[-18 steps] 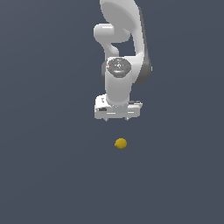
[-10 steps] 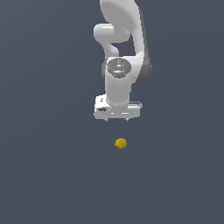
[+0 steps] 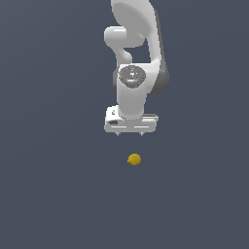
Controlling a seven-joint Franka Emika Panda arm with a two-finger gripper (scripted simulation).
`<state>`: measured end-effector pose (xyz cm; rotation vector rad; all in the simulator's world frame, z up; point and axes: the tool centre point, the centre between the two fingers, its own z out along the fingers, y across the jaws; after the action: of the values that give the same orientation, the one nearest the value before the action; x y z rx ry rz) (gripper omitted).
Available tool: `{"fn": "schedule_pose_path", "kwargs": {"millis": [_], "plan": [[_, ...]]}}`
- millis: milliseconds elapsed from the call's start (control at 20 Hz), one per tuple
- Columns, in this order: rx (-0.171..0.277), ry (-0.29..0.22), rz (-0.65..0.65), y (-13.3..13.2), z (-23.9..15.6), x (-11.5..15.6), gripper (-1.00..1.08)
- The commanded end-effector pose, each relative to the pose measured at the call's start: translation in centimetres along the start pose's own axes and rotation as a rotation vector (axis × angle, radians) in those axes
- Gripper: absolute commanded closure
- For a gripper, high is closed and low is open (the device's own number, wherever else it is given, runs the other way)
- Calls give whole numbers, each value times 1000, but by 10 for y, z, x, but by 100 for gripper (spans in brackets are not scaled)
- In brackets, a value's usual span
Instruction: Pick up the object and move it to a goal position.
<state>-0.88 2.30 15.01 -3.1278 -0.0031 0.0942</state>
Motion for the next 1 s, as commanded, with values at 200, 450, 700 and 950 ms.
{"fn": "schedule_pose_path", "kwargs": {"millis": [200, 450, 700, 950], "plan": [[0, 7, 61, -3, 8, 10, -92], [1, 17, 145, -7, 18, 22, -92], [1, 31, 259, -12, 34, 39, -92], [1, 45, 365, -18, 49, 54, -92]]}}
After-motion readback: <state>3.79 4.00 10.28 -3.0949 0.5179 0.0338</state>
